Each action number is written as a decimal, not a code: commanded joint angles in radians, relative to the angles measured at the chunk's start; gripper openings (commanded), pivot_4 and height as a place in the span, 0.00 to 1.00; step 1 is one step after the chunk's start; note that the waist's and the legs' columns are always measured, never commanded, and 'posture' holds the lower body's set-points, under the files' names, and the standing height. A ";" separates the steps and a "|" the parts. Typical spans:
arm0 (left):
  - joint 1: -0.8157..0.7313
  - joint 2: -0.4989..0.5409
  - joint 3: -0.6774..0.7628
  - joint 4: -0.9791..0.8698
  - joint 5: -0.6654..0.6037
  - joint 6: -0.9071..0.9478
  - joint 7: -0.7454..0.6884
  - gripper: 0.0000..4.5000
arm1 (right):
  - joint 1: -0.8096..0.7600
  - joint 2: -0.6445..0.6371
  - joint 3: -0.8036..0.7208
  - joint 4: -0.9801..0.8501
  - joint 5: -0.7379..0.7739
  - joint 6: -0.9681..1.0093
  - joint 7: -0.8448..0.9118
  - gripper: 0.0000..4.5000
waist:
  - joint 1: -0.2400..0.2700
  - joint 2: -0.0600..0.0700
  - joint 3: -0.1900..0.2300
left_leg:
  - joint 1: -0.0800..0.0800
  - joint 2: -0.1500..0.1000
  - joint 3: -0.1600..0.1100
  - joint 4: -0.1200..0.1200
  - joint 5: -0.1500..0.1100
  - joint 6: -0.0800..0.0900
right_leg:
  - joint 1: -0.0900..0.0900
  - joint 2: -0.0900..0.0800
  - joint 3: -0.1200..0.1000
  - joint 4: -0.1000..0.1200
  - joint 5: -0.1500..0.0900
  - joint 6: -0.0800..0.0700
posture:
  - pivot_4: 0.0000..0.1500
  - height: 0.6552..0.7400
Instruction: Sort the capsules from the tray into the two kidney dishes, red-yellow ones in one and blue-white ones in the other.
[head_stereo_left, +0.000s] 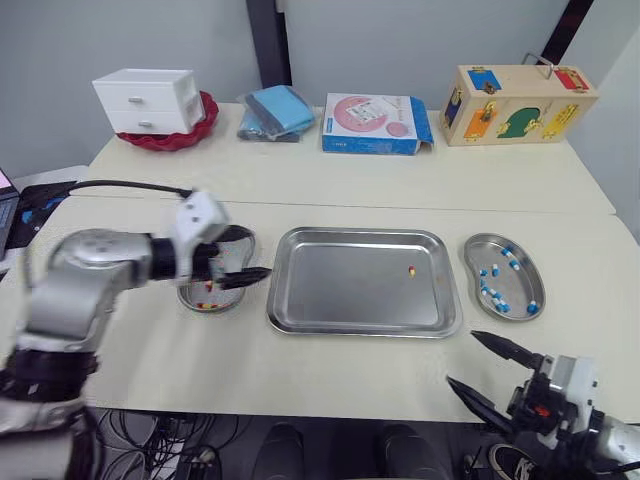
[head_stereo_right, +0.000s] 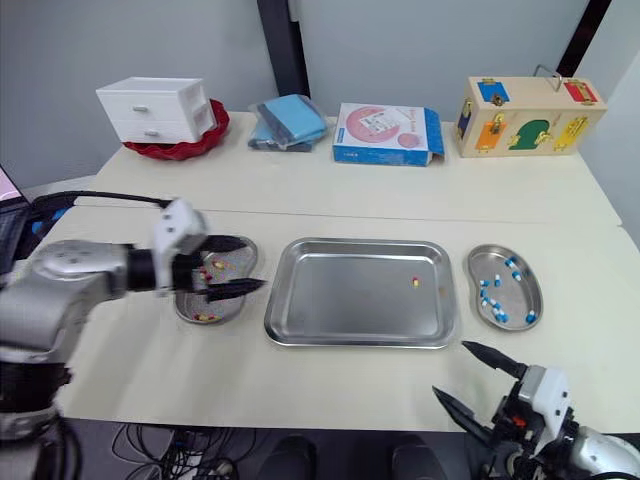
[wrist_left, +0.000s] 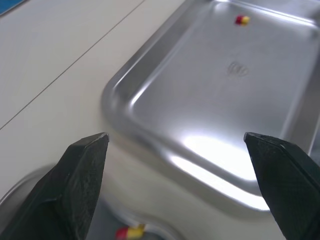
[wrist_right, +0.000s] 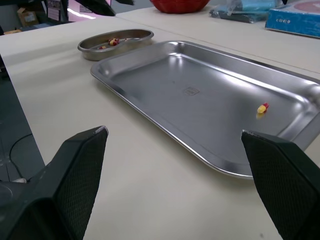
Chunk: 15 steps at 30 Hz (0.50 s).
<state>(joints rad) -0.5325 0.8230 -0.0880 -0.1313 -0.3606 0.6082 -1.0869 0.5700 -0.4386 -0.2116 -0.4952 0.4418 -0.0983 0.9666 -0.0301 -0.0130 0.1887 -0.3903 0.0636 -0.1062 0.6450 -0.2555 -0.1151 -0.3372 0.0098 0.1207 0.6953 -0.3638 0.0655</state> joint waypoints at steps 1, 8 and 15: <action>-0.074 -0.066 -0.099 0.046 0.066 -0.080 -0.017 1.00 | 0.009 0.033 0.018 -0.011 -0.037 -0.076 -0.040 1.00 | -0.006 0.000 0.000 | 0.000 0.000 0.000 0.000 0.000 0.000 | 0.000 0.000 0.000 0.000 0.000 0.000 | 1.00 1.00; -0.286 -0.359 -0.242 0.405 0.205 -0.349 0.000 1.00 | 0.027 0.086 0.052 -0.024 -0.094 -0.086 -0.159 1.00 | 0.004 0.000 0.000 | 0.000 -0.001 -0.001 0.002 0.000 0.000 | 0.000 0.000 0.000 0.001 0.000 0.000 | 1.00 1.00; -0.427 -0.545 -0.289 0.743 0.302 -0.536 -0.022 1.00 | 0.069 0.117 0.083 -0.080 -0.120 -0.080 -0.256 1.00 | -0.004 0.000 0.000 | -0.001 -0.001 -0.001 0.000 0.000 0.000 | -0.001 0.001 0.001 0.000 0.000 0.000 | 1.00 1.00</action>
<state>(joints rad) -0.9364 0.2833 -0.3733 0.5876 -0.0717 0.1165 -1.1027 0.6268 -0.3263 -0.1296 -0.5365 0.3275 -0.1649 0.7283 -0.0343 -0.0131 0.1886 -0.3917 0.0624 -0.1068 0.6456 -0.2552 -0.1151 -0.3385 0.0104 0.1215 0.6957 -0.3639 0.0654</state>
